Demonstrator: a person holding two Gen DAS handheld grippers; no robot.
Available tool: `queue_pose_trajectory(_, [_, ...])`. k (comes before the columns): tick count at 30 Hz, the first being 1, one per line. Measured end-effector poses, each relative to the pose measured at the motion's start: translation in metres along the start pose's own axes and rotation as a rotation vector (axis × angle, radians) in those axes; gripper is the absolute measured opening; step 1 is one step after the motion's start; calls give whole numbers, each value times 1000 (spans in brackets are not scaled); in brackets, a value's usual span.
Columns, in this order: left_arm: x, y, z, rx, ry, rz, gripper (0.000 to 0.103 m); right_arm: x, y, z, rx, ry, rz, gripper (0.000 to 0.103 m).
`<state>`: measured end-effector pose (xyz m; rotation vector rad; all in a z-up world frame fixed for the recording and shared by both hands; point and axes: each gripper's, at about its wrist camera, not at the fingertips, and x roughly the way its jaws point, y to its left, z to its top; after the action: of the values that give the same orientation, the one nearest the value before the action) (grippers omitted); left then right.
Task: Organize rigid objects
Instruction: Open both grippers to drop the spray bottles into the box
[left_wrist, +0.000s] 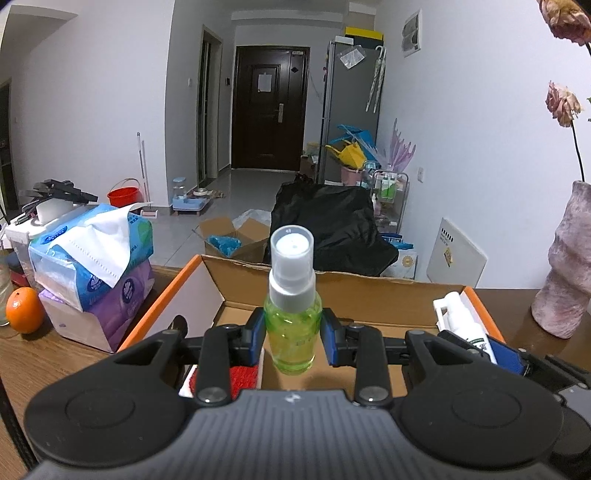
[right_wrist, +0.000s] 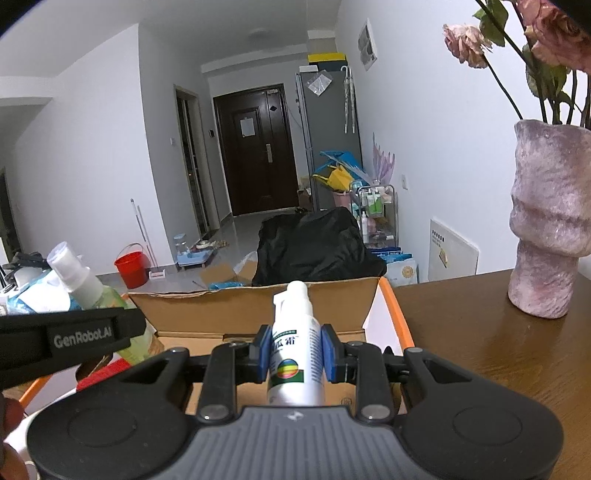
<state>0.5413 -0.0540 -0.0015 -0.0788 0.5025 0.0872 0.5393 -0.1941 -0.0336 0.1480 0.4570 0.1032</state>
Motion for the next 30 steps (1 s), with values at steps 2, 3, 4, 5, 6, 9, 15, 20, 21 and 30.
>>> queue_pose_trajectory(2, [0,-1,0,2,2,-3,32,1,-2,2,3,1,0,27])
queue_pose_trajectory(3, [0,0,0,2,4,-5,32,2,-2,3,4,2,0,27])
queue_pose_trajectory(4, [1,0,-1,0,12,-8,32,2,-3,2,2,4,1,27])
queue_pose_trajectory(5, [0,2,-1,-10,11,-10,35,2,-2,2,0,8,2,27])
queue_pose_trajectory(6, [0,4,-1,-17,9,-10,40,2,-1,2,0,15,3,27])
queue_pose_trajectory(9, [-3,11,1,-35,-14,23,77,3,-6,4,17,29,-5,28])
queue_pose_trajectory(15, [-11,23,4,-73,-51,50,103,0,-13,7,30,20,-53,91])
queue_pose_trajectory(20, [-13,26,5,-74,-53,53,103,-4,-13,8,37,5,-51,103])
queue_pose_trajectory(21, [-12,26,5,-74,-50,50,103,-5,-13,8,35,4,-49,103])
queue_pose_trajectory(30, [-20,26,2,-54,-65,45,103,-17,-11,8,14,-9,-48,103])
